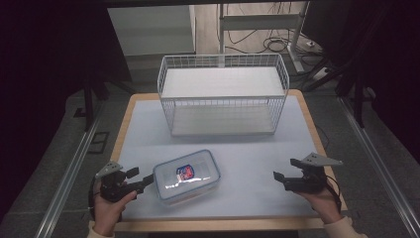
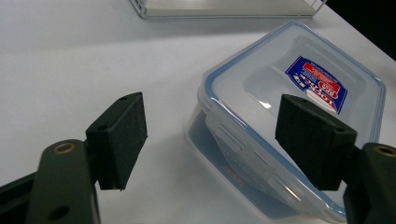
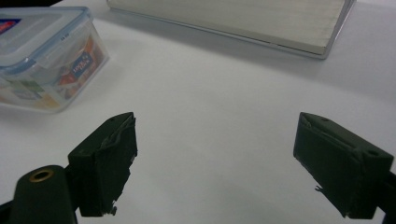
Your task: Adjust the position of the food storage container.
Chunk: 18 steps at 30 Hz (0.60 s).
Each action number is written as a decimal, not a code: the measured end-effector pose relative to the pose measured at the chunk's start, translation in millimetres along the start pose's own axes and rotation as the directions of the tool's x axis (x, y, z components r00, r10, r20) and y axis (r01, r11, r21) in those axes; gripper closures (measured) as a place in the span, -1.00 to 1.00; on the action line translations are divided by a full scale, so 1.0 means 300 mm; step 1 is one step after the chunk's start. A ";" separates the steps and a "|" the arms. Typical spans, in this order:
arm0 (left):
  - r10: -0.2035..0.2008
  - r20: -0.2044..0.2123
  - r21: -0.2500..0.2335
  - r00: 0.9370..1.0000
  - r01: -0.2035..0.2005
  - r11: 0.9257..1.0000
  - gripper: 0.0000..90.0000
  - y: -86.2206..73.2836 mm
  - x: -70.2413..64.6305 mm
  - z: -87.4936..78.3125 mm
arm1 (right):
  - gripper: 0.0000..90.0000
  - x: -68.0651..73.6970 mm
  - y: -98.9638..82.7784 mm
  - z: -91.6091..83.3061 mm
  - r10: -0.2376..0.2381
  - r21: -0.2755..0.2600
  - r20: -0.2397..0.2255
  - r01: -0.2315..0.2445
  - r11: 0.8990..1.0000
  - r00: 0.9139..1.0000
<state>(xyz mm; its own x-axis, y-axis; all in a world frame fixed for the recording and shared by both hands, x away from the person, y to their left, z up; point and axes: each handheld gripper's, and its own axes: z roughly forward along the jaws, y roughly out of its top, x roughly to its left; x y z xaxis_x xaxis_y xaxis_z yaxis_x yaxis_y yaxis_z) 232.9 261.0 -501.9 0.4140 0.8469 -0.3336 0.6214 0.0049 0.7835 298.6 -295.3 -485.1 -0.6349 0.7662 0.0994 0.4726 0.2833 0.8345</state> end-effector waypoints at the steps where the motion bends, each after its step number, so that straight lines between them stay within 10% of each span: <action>1: 0.000 0.004 -0.002 1.000 0.000 1.000 -0.45 0.002 0.000 -0.001 | -0.70 0.000 0.002 -0.003 -0.003 -0.001 0.000 0.003 1.000 1.000; 6: 0.048 0.053 0.008 0.997 -0.048 0.999 0.13 0.023 -0.026 -0.017 | -0.66 0.004 0.000 -0.017 -0.012 -0.006 -0.002 0.012 1.000 1.000; 10: 0.129 0.144 0.022 0.981 -0.134 0.991 0.95 0.054 -0.093 -0.039 | -0.64 0.006 -0.002 -0.024 -0.014 -0.008 -0.001 0.014 1.000 1.000; 18: 0.260 0.315 0.084 0.913 -0.299 0.950 1.00 0.054 -0.273 -0.025 | -0.62 0.007 -0.009 -0.018 -0.016 -0.006 -0.007 0.016 1.000 1.000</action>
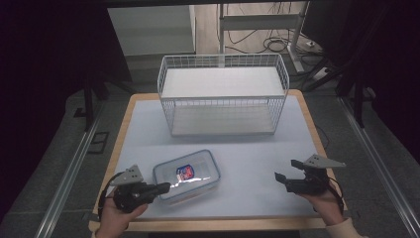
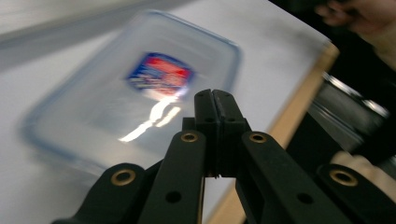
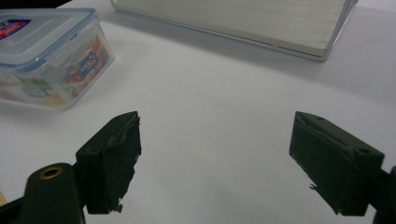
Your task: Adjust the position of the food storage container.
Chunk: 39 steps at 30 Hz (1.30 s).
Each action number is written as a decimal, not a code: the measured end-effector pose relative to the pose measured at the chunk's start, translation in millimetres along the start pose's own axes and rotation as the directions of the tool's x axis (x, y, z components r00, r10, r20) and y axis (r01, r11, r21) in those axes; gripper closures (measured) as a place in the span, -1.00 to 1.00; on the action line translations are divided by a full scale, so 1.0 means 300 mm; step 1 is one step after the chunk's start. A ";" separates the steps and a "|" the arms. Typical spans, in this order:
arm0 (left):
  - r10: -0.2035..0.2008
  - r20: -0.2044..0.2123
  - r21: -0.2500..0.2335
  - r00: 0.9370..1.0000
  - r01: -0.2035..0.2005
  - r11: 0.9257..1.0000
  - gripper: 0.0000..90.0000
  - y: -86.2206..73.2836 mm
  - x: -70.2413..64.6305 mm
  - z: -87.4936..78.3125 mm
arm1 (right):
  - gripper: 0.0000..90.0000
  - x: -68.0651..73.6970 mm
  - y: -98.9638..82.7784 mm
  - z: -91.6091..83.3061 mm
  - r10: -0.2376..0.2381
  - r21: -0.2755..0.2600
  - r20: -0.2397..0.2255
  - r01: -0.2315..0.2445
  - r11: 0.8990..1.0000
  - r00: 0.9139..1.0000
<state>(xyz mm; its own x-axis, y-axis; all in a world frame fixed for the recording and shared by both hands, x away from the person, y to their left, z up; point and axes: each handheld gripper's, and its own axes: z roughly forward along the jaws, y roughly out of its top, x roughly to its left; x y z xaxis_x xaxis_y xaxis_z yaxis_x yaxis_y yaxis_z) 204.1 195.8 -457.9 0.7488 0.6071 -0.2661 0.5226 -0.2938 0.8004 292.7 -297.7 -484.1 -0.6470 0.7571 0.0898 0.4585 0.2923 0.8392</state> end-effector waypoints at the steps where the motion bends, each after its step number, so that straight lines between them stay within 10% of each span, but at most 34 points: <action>1: 0.011 0.013 0.015 1.000 -0.011 1.000 1.00 -0.002 -0.016 0.015 | -0.61 0.001 -0.001 0.002 -0.008 0.002 0.001 0.008 1.000 1.000; 8: 0.044 0.011 0.134 0.999 -0.045 0.990 1.00 -0.044 -0.053 0.095 | -0.61 0.006 -0.007 0.006 -0.014 0.010 -0.007 0.014 1.000 1.000; 15: 0.073 -0.086 0.228 0.994 -0.052 0.972 1.00 -0.103 -0.039 0.114 | -0.61 0.007 -0.008 0.006 -0.023 0.009 -0.010 0.023 1.000 1.000; 39: -0.003 -0.168 0.234 0.986 0.043 0.971 1.00 -0.110 0.124 0.101 | -0.61 0.000 -0.008 0.004 -0.015 0.008 -0.003 0.015 1.000 1.000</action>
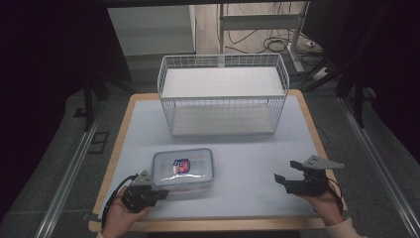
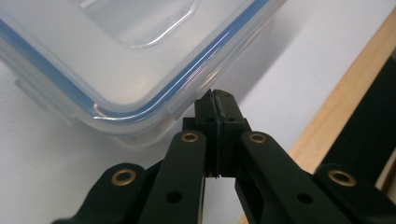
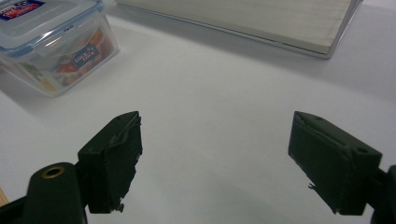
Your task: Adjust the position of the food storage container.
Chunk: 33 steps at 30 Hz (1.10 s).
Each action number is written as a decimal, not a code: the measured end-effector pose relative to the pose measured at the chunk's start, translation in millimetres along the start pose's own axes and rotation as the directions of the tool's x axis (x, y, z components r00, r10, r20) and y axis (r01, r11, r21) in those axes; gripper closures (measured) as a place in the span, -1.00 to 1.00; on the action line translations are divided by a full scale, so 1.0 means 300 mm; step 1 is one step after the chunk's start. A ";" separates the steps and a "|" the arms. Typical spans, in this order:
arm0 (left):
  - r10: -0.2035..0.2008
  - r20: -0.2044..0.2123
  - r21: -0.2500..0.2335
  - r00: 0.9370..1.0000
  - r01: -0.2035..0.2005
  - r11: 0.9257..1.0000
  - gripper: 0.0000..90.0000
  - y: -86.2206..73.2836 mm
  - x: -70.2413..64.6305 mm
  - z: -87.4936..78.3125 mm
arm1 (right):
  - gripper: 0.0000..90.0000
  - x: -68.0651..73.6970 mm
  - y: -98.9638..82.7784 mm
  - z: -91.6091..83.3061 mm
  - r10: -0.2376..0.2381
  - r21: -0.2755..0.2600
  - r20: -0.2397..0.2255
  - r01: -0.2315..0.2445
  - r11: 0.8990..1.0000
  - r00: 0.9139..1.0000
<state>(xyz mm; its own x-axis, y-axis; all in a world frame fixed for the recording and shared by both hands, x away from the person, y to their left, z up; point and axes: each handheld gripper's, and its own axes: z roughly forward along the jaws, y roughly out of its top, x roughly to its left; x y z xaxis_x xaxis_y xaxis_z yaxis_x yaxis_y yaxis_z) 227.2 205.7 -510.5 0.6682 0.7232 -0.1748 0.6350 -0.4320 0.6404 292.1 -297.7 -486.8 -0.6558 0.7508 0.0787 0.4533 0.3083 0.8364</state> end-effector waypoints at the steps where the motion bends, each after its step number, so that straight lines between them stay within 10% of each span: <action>1: -0.007 -0.007 -0.004 1.000 0.006 1.000 1.00 -0.001 0.005 -0.002 | -0.61 0.000 0.000 0.000 0.000 0.000 0.000 0.000 1.000 1.000; 9: -0.018 0.073 -0.077 0.997 0.024 0.997 1.00 -0.007 -0.018 -0.066 | -0.61 0.003 0.000 -0.002 -0.001 0.000 -0.005 0.001 1.000 1.000; 13: -0.052 0.002 -0.151 0.999 0.052 0.987 1.00 0.020 0.016 -0.155 | -0.61 -0.001 0.001 -0.003 0.005 -0.003 -0.001 -0.005 1.000 1.000; 17: -0.162 -0.088 -0.197 0.983 0.142 0.970 1.00 0.026 0.130 -0.200 | -0.61 0.002 0.004 -0.002 0.005 -0.003 -0.004 -0.005 1.000 1.000; 20: -0.239 -0.107 -0.182 0.965 0.217 0.959 1.00 0.016 0.225 -0.165 | -0.61 0.005 0.007 -0.002 0.001 -0.002 -0.002 -0.001 1.000 1.000; 23: -0.304 -0.031 -0.150 0.952 0.296 0.943 1.00 -0.001 0.292 -0.099 | -0.61 0.006 0.008 -0.001 0.004 0.001 0.000 -0.004 1.000 1.000; 33: -0.299 -0.006 -0.087 0.954 0.298 0.951 1.00 0.032 0.275 -0.007 | -0.61 0.003 0.006 0.001 0.007 0.004 0.009 -0.007 1.000 1.000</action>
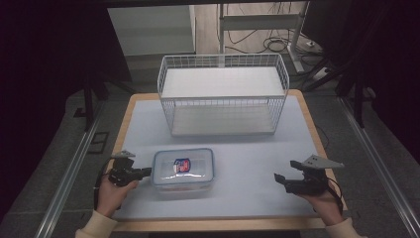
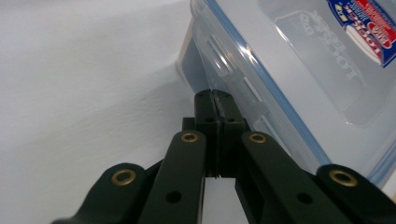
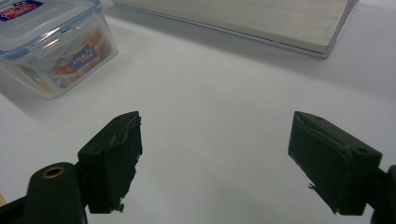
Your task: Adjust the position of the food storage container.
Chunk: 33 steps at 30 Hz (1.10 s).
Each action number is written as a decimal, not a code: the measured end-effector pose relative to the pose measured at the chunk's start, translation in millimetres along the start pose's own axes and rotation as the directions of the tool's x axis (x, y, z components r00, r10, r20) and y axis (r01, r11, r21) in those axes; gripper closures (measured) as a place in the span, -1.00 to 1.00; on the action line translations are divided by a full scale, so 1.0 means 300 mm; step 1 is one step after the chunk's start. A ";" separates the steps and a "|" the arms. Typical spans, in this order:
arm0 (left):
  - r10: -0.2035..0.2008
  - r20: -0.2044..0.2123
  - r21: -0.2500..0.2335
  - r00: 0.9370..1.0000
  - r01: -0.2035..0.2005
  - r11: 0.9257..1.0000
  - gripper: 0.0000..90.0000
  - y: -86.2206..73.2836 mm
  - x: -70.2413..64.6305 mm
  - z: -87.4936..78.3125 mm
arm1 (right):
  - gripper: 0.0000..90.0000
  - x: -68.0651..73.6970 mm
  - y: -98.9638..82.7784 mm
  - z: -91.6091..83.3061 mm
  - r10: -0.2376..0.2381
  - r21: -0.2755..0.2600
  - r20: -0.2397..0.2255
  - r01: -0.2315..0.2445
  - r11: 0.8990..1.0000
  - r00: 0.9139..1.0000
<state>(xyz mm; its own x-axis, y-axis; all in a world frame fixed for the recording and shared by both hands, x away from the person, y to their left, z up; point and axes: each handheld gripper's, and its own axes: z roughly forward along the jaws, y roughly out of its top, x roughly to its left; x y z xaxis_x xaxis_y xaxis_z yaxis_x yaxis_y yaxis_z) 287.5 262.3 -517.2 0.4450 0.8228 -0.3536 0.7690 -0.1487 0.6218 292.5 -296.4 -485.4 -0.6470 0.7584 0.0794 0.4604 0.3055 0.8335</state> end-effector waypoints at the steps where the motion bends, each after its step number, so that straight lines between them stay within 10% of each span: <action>1: 0.003 0.000 0.000 1.000 -0.003 1.000 1.00 0.003 -0.004 0.004 | -0.61 0.001 0.001 -0.001 -0.001 0.000 0.000 0.001 1.000 1.000; 33: 0.093 0.088 0.033 0.992 -0.096 0.995 1.00 0.124 -0.229 0.206 | -0.61 0.006 0.006 0.003 0.022 -0.005 -0.015 -0.022 1.000 1.000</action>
<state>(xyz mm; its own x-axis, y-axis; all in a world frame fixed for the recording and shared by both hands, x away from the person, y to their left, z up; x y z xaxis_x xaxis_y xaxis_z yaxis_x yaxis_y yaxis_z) 313.8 166.5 -513.0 0.5532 0.7537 -0.3547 0.7374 -0.2450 0.6295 292.7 -293.9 -484.4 -0.6460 0.7559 0.1059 0.4713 0.2858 0.8344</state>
